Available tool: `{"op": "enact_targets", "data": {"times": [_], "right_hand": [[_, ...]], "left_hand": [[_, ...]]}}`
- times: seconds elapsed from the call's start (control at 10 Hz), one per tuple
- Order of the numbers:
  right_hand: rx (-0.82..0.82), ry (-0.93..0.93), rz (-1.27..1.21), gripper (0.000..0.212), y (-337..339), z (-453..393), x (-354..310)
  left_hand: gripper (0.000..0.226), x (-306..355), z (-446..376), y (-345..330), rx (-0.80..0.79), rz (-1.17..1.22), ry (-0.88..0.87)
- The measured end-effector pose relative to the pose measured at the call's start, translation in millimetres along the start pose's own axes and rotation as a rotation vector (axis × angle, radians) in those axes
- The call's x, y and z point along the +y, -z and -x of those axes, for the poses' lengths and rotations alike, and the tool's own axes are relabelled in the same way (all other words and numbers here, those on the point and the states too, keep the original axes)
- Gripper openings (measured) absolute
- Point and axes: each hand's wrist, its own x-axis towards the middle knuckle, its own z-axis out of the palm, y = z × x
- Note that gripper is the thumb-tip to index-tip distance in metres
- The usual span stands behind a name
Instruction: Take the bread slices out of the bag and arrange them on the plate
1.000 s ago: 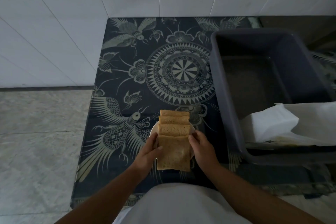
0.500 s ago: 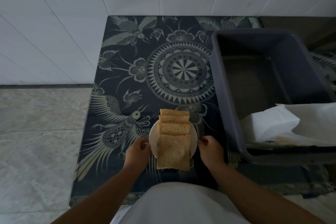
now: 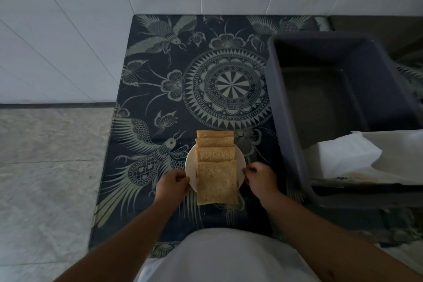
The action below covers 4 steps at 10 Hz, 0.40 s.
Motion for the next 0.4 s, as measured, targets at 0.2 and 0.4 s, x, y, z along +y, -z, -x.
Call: {"op": "enact_targets", "data": {"times": [0.2, 0.4], "right_hand": [[-0.034, -0.013, -0.006, 0.014, 2, 3, -3], [-0.014, 0.178, 0.046, 0.027, 9, 19, 4]], "left_hand": [[0.004, -1, 0, 5, -0.041, -0.041, -0.041], [0.048, -4, 9, 18, 0.040, -0.017, -0.174]]}}
